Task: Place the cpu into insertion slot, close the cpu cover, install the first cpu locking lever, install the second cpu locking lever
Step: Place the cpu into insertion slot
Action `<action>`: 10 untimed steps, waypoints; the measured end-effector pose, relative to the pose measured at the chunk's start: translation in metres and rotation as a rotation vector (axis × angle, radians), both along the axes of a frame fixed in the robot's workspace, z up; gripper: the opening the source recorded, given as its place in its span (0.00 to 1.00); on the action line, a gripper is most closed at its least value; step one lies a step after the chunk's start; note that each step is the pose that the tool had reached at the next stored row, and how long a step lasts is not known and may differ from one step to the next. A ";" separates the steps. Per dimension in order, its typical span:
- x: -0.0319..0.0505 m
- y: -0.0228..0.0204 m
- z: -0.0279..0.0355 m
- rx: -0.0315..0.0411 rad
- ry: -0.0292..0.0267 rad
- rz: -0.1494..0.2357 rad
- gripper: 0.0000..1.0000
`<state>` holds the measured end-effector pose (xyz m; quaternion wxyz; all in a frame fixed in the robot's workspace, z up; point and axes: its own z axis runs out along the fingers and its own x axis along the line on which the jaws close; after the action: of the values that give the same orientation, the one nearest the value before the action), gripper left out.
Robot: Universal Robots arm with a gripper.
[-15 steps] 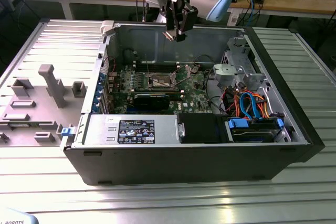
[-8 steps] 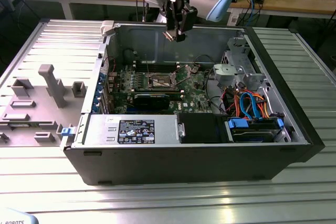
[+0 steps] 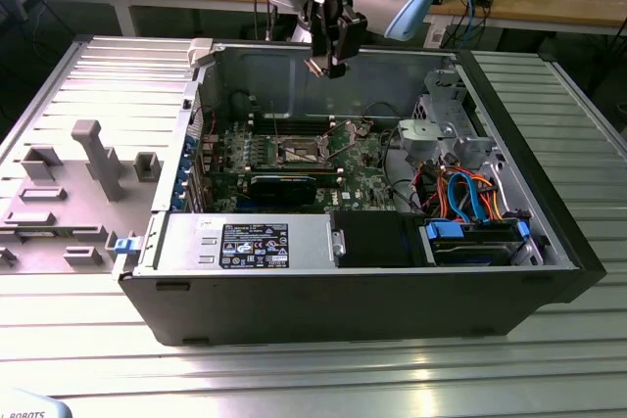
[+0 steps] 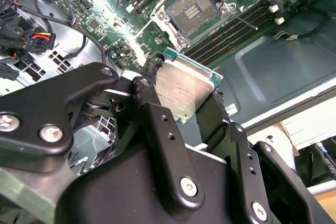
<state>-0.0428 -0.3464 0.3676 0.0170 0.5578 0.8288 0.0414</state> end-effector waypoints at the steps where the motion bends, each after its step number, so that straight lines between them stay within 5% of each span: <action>1: 0.0000 0.0000 0.0000 0.0000 0.0000 -0.002 0.54; 10: 0.0000 0.0000 -0.0002 0.0000 0.0000 -0.028 0.54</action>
<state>-0.0428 -0.3464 0.3674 0.0176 0.5693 0.8209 0.0412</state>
